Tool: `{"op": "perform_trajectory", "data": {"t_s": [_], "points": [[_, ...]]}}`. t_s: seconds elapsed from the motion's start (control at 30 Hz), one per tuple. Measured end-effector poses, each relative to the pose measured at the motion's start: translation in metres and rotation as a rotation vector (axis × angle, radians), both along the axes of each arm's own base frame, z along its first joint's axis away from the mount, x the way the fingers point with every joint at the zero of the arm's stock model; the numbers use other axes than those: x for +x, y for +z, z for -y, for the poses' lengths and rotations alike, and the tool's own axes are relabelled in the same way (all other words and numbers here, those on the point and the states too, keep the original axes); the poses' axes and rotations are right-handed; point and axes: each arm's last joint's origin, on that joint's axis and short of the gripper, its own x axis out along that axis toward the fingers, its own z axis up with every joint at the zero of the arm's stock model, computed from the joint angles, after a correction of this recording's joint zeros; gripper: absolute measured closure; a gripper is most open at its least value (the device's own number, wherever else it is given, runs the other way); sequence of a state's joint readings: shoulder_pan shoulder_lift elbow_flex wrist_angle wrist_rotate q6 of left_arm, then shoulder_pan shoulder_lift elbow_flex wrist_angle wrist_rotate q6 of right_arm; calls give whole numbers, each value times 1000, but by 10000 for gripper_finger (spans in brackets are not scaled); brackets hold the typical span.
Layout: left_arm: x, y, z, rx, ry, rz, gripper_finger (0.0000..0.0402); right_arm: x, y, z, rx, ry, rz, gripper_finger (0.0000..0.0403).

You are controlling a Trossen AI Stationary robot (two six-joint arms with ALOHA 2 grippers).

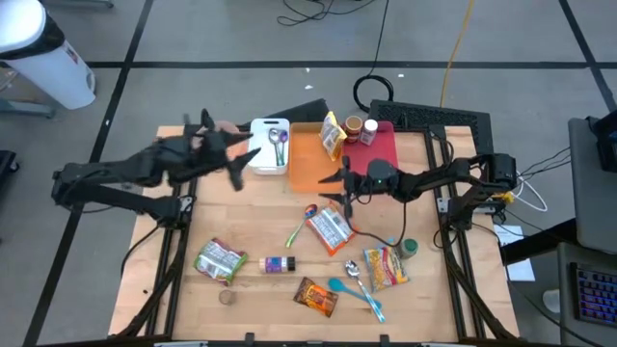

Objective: Pick & Place Food Item
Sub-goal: Put the green seasoning bottle into the red bin

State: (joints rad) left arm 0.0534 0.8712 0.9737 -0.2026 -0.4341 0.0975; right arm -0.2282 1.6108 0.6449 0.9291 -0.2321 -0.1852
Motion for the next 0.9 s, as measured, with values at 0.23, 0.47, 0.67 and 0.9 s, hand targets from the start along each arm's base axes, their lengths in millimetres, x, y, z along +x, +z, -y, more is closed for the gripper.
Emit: {"op": "perform_trajectory", "data": {"t_s": [0.23, 0.47, 0.67, 0.9], "points": [[-50, 18, 23, -123, -356, 143, 205, 1, 9, 1, 43, -5, 95, 232], [-69, -23, 36, -125, -471, 99, 219, 1, 15, 0, 261, -11, 145, 232], [-56, -92, 50, -151, -565, 120, 222, 2, 15, -7, 407, 6, 148, 232], [-42, -146, 59, -104, -593, 190, 220, 4, 26, -32, 364, 113, 245, 232]]}}
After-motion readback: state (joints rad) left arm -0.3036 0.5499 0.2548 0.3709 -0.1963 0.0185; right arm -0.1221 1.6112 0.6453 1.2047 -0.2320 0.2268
